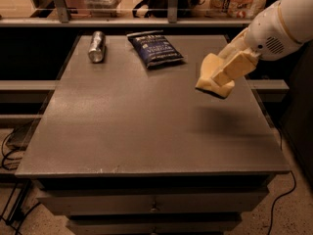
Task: Move sponge near blue chip bag
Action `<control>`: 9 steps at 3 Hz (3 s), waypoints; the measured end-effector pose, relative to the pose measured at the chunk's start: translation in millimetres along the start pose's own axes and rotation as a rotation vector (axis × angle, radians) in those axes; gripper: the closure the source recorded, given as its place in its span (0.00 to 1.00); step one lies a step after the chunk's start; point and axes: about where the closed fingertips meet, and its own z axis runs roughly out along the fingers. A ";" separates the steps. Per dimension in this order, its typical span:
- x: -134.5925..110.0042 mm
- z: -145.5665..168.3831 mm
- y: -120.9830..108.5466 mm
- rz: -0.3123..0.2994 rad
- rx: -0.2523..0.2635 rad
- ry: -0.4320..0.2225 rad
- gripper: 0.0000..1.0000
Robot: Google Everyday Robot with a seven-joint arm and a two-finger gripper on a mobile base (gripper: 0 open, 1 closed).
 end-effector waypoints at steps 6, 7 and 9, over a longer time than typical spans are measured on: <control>-29.5 169.3 -145.5 0.277 0.127 -0.248 0.35; -31.0 174.1 -156.7 0.280 0.138 -0.257 0.12; -31.7 176.4 -155.2 0.280 0.133 -0.257 0.00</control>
Offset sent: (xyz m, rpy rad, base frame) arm 0.1253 0.0300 -0.0252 0.2715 -0.0994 -0.2184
